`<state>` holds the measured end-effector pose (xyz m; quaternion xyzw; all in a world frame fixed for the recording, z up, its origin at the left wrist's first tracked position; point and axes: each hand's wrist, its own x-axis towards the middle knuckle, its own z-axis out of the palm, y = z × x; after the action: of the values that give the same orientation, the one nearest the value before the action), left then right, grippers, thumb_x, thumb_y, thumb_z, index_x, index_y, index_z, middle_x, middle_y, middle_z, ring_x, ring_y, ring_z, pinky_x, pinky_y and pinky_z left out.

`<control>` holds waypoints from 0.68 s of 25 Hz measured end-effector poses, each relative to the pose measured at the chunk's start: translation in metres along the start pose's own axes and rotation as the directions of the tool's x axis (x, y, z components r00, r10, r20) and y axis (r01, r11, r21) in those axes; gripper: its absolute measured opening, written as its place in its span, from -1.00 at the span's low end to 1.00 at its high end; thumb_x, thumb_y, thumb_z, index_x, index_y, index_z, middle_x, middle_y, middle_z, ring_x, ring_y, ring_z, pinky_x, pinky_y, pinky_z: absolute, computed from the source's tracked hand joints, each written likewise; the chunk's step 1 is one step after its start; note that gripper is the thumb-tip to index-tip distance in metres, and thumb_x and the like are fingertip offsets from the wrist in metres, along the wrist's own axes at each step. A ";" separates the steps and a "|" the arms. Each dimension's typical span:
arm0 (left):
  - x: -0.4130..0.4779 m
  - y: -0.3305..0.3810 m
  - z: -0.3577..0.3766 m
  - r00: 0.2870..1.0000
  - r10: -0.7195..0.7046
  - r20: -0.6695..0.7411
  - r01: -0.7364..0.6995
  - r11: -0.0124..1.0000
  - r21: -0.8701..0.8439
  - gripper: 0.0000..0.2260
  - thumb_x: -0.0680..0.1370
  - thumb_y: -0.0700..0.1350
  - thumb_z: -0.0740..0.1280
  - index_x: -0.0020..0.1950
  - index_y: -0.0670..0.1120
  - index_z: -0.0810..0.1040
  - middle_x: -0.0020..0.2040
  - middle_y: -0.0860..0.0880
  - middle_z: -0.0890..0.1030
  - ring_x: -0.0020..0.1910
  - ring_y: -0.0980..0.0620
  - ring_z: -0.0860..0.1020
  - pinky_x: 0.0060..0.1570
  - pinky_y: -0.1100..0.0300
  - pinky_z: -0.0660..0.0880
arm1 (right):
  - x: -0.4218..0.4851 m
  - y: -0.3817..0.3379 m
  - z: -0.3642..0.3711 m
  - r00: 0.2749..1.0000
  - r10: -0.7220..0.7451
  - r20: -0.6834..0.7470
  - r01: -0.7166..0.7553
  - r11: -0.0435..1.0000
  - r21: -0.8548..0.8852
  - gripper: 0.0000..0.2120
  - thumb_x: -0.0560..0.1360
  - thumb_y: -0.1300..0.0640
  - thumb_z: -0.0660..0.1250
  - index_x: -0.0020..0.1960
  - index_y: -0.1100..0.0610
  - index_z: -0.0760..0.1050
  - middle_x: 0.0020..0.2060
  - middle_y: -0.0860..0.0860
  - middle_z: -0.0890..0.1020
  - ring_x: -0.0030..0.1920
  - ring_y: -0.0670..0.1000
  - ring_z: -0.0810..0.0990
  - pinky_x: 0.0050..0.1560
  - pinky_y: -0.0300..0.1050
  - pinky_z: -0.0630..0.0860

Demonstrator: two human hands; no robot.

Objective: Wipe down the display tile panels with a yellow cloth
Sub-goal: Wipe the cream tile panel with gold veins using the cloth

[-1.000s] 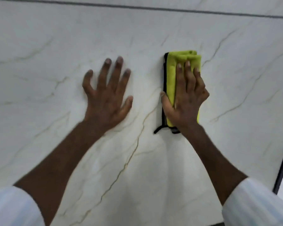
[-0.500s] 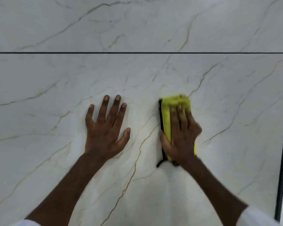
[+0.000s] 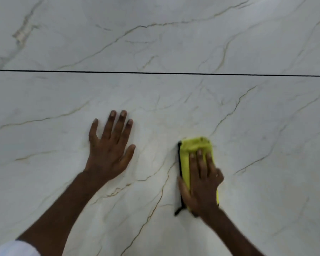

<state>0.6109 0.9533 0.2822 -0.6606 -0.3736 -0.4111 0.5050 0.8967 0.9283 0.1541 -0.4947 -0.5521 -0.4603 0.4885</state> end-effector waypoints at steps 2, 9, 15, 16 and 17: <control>-0.008 0.006 0.008 1.000 0.002 0.009 -0.002 1.000 0.023 -0.37 0.67 0.11 0.11 0.67 -0.19 0.19 0.69 -0.21 0.12 0.67 -0.25 0.10 0.55 -0.42 0.02 | -0.023 -0.010 -0.002 1.000 -0.012 0.016 0.012 0.999 0.032 -0.25 0.54 -0.17 0.29 0.63 0.10 0.21 0.67 0.07 0.15 0.57 0.26 0.29 0.19 0.30 0.38; -0.008 0.006 0.010 1.000 -0.010 -0.009 0.010 1.000 0.009 -0.37 0.67 0.12 0.09 0.67 -0.18 0.18 0.69 -0.20 0.13 0.67 -0.24 0.10 0.56 -0.40 0.02 | 0.238 -0.020 -0.013 0.996 0.061 -0.071 -0.050 0.989 0.136 -0.21 0.48 -0.22 0.25 0.64 0.06 0.26 0.63 0.08 0.28 0.56 0.19 0.26 0.21 0.24 0.33; -0.011 0.003 0.013 1.000 -0.016 -0.023 0.016 1.000 0.014 -0.38 0.67 0.12 0.12 0.67 -0.16 0.21 0.69 -0.17 0.15 0.67 -0.21 0.12 0.58 -0.35 0.03 | 0.139 -0.035 -0.002 0.991 -0.028 -0.128 0.033 0.999 0.038 -0.28 0.53 -0.15 0.35 0.61 0.11 0.34 0.61 0.11 0.32 0.58 0.21 0.31 0.21 0.26 0.38; -0.011 0.003 0.013 1.000 -0.011 -0.026 0.011 1.000 0.016 -0.38 0.67 0.13 0.12 0.67 -0.15 0.20 0.69 -0.17 0.14 0.67 -0.21 0.12 0.59 -0.34 0.03 | 0.099 -0.037 0.003 0.992 -0.049 -0.116 0.055 0.997 0.048 -0.29 0.52 -0.14 0.37 0.60 0.11 0.36 0.60 0.11 0.33 0.58 0.22 0.33 0.21 0.27 0.38; -0.011 0.003 0.013 1.000 -0.006 -0.030 0.007 1.000 0.014 -0.38 0.67 0.13 0.11 0.67 -0.15 0.20 0.69 -0.16 0.14 0.67 -0.20 0.11 0.59 -0.33 0.03 | 0.064 -0.040 0.007 0.993 -0.059 -0.097 0.066 0.996 0.065 -0.29 0.51 -0.14 0.38 0.59 0.11 0.38 0.60 0.11 0.34 0.57 0.22 0.34 0.21 0.28 0.38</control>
<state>0.6120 0.9646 0.2693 -0.6494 -0.3710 -0.4200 0.5140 0.8545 0.9377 0.2157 -0.4377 -0.5587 -0.4795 0.5161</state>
